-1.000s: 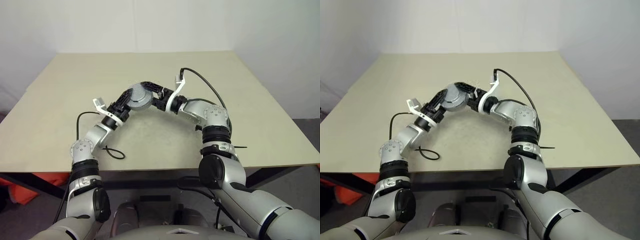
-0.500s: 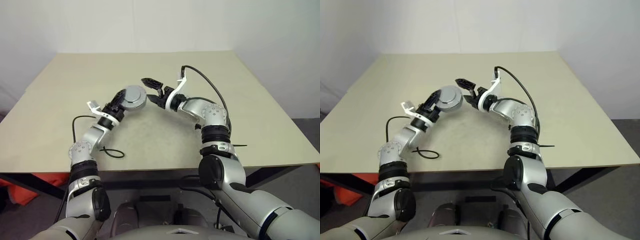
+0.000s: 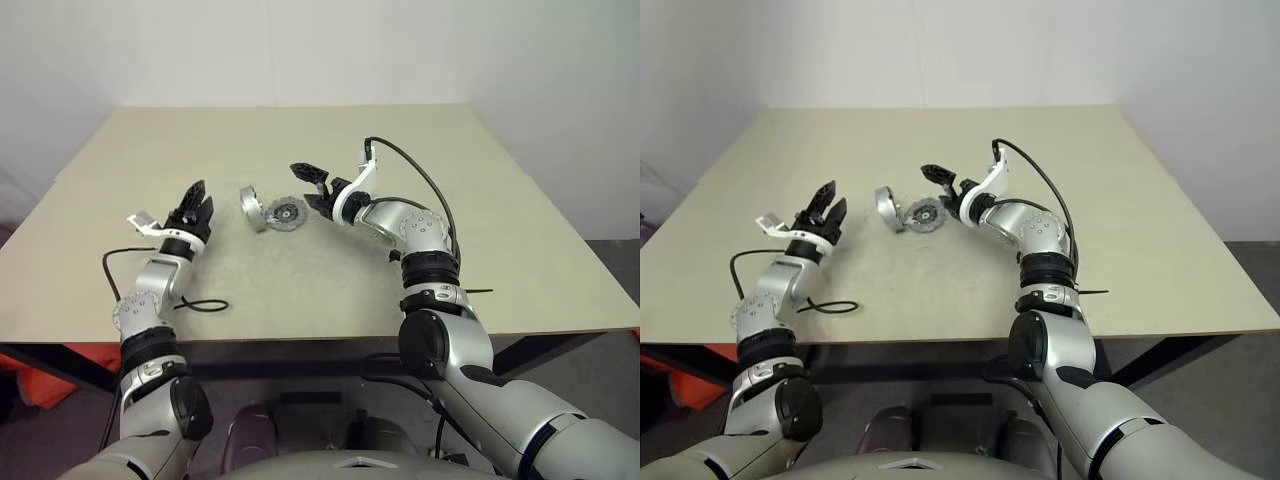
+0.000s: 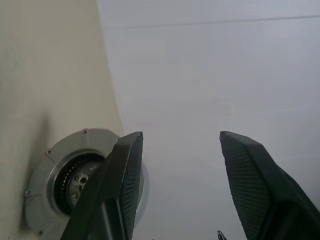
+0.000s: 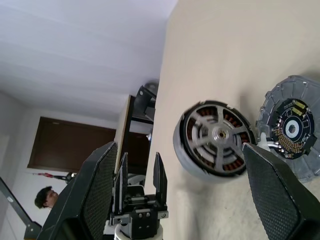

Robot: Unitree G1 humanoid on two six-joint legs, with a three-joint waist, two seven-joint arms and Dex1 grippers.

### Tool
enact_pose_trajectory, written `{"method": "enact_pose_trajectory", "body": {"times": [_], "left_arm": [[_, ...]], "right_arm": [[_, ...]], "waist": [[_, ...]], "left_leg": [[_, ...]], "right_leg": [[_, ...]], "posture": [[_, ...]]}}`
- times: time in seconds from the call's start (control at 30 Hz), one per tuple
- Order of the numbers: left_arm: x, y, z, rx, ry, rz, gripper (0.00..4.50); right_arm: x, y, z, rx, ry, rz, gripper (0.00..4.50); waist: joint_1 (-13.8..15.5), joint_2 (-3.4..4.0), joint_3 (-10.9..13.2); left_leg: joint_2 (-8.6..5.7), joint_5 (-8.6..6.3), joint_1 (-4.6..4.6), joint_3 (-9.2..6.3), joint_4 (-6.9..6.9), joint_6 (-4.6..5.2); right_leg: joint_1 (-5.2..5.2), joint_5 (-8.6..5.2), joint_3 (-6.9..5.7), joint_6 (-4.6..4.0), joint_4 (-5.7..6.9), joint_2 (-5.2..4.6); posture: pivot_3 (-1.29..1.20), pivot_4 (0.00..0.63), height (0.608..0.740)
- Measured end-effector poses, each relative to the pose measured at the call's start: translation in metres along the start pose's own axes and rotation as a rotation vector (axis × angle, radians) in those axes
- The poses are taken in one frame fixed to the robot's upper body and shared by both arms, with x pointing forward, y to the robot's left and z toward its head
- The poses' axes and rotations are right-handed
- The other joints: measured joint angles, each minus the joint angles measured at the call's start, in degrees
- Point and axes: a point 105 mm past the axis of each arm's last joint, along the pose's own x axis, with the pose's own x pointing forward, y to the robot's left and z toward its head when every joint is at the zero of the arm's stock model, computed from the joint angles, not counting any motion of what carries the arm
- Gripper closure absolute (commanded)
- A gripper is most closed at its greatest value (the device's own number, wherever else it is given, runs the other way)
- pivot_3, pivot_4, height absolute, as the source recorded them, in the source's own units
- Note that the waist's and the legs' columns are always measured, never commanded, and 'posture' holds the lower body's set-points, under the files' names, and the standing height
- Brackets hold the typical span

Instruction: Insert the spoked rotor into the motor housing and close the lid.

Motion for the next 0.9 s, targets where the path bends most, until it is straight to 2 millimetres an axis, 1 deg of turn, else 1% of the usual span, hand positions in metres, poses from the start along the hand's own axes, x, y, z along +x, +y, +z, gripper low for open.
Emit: {"method": "enact_pose_trajectory", "body": {"times": [0.9], "left_arm": [[0.0025,-0.0064,-0.0046,0.04,0.019,0.002,1.94]], "right_arm": [[0.0016,-0.0044,-0.0018,0.006,0.001,-0.005,0.04]], "waist": [[0.0,-0.01,0.0]], "left_leg": [[0.0,0.0,0.0,-0.01,0.01,0.0]], "right_leg": [[0.0,0.0,0.0,0.0,0.01,0.0]], "posture": [[0.0,0.0,0.74]]}}
